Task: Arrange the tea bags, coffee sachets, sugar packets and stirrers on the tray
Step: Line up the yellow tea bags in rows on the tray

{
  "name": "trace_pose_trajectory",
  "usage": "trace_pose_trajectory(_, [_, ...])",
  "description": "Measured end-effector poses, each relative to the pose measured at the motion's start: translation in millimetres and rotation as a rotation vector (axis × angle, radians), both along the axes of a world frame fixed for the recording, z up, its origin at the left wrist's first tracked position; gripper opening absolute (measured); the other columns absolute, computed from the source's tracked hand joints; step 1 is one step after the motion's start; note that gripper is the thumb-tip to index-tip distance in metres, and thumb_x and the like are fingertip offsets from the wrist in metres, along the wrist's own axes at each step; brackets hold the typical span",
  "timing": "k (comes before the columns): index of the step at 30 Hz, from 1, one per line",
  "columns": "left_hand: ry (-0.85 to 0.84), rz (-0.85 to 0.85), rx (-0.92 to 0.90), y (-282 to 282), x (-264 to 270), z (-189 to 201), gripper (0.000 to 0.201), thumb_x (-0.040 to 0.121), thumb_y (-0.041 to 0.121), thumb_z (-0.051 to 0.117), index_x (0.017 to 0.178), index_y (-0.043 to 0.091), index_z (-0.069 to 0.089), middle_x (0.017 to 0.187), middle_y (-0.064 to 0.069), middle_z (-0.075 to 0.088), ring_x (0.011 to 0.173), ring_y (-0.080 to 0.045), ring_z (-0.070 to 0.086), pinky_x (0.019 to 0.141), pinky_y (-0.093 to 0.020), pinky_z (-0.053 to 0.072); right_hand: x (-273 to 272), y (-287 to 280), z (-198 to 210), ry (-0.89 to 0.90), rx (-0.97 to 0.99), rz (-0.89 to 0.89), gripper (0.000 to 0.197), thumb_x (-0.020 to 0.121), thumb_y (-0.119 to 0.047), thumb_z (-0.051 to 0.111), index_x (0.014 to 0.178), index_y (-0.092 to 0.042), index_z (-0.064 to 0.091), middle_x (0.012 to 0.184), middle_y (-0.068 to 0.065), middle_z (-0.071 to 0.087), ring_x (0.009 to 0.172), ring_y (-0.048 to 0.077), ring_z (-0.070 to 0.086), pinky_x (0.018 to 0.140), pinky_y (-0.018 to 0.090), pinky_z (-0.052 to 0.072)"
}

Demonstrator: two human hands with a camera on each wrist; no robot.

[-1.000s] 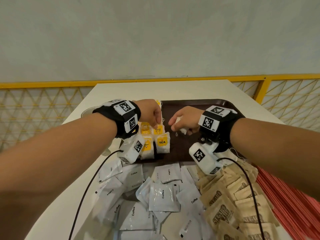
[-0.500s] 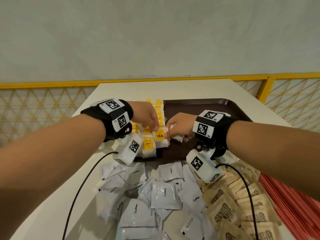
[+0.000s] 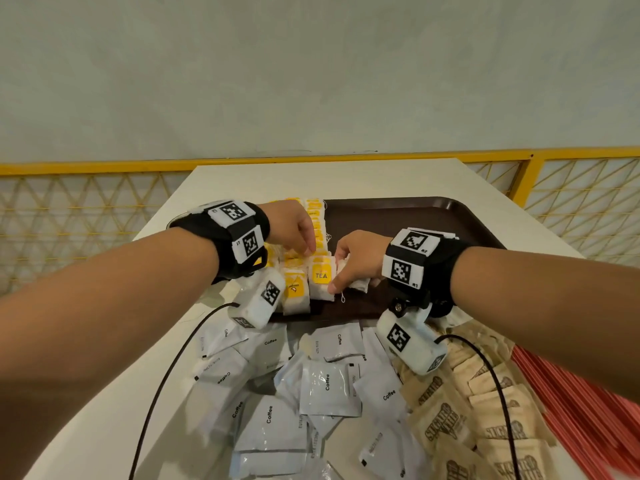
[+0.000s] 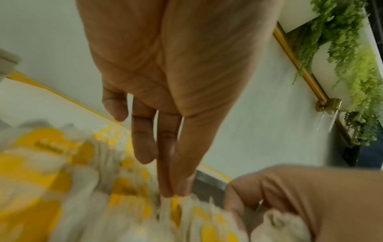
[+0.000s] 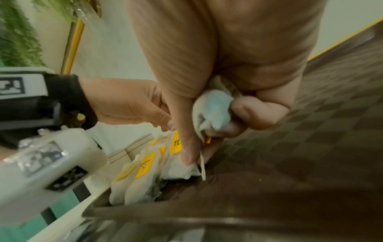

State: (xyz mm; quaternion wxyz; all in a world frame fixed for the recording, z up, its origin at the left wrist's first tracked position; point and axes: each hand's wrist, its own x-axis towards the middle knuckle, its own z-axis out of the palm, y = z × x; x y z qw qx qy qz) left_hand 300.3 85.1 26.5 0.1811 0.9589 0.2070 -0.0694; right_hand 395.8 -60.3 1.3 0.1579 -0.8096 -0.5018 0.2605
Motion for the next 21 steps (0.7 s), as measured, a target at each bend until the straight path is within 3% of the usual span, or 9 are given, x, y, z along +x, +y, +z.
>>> trace_pose_trajectory(3, [0.037,0.049,0.024,8,-12,13,0.009,0.079,0.022,0.076,0.087,0.019,0.075,0.088,0.003,0.070,0.081,-0.011,0.060,0.079,-0.026,0.048,4,-1,2,0.032,0.000,-0.010,0.037,0.073,-0.030,0.081,0.097,-0.008,0.063,0.074,-0.002,0.056,0.060,0.010,0.052,0.039,0.013,0.040])
trace_pose_trajectory(5, [0.128,0.048,0.048,9,-20,16,0.009,0.078,0.028,0.076,0.085,0.023,0.075,0.089,0.008,0.070,0.085,-0.008,0.059,0.086,-0.027,0.047,5,-1,2,0.053,0.015,-0.021,0.033,0.073,-0.031,0.082,0.091,-0.012,0.062,0.073,-0.001,0.057,0.060,0.013,0.053,0.039,0.015,0.041])
trace_pose_trajectory(8, [0.200,0.036,0.110,6,-21,9,0.017,0.082,0.030,0.072,0.093,0.018,0.076,0.086,0.011,0.066,0.085,-0.006,0.057,0.089,-0.027,0.045,1,-2,1,0.021,0.027,-0.004,0.033,0.074,-0.029,0.080,0.094,-0.015,0.057,0.076,-0.006,0.053,0.061,0.007,0.051,0.037,0.008,0.039])
trace_pose_trajectory(13, [0.280,0.043,0.206,-1,-13,2,0.021,0.088,0.028,0.065,0.098,0.011,0.073,0.088,0.004,0.063,0.080,-0.010,0.054,0.074,-0.024,0.041,-4,-2,0,-0.015,0.040,0.005,0.035,0.075,-0.027,0.080,0.100,-0.015,0.058,0.077,-0.008,0.049,0.061,0.006,0.049,0.036,0.005,0.037])
trace_pose_trajectory(17, [0.330,-0.001,0.211,-3,-10,5,0.010,0.087,0.018,0.065,0.092,0.014,0.072,0.079,0.009,0.061,0.068,-0.002,0.050,0.061,-0.016,0.039,-3,-2,0,-0.010,0.041,-0.004,0.033,0.075,-0.029,0.080,0.097,-0.017,0.057,0.079,-0.007,0.050,0.063,0.007,0.050,0.037,0.006,0.038])
trace_pose_trajectory(21, [0.307,-0.003,0.197,-2,-10,9,0.010,0.090,0.019,0.062,0.083,0.019,0.068,0.083,0.009,0.061,0.072,-0.004,0.052,0.068,-0.019,0.040,-4,-2,1,0.026,0.035,-0.024,0.031,0.075,-0.029,0.080,0.093,-0.016,0.057,0.078,-0.005,0.053,0.063,0.008,0.052,0.039,0.009,0.040])
